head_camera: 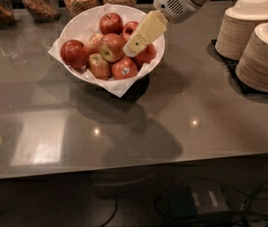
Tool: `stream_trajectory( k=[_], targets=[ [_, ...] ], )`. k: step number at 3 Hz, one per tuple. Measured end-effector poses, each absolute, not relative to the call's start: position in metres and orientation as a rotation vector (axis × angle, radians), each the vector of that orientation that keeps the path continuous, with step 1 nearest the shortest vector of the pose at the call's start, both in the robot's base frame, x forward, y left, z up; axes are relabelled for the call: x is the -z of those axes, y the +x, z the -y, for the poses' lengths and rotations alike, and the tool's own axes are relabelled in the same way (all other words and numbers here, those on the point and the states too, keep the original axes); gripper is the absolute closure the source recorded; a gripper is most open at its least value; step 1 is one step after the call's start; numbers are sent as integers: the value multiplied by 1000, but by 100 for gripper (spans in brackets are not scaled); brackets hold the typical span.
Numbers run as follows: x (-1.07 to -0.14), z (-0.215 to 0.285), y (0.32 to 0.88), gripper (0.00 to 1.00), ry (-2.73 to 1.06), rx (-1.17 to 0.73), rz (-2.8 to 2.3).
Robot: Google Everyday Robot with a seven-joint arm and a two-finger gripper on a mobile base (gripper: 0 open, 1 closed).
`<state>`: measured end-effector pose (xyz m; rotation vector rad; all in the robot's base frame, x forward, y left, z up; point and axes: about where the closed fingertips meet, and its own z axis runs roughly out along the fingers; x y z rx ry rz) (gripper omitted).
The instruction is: Pick apple from white bowl
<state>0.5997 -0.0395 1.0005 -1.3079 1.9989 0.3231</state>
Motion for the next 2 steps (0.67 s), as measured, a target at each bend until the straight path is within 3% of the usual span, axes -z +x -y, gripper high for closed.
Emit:
stream_trajectory(
  k=[2],
  targets=[
    [-983,5,615,0,-1357,-385,-1880]
  ],
)
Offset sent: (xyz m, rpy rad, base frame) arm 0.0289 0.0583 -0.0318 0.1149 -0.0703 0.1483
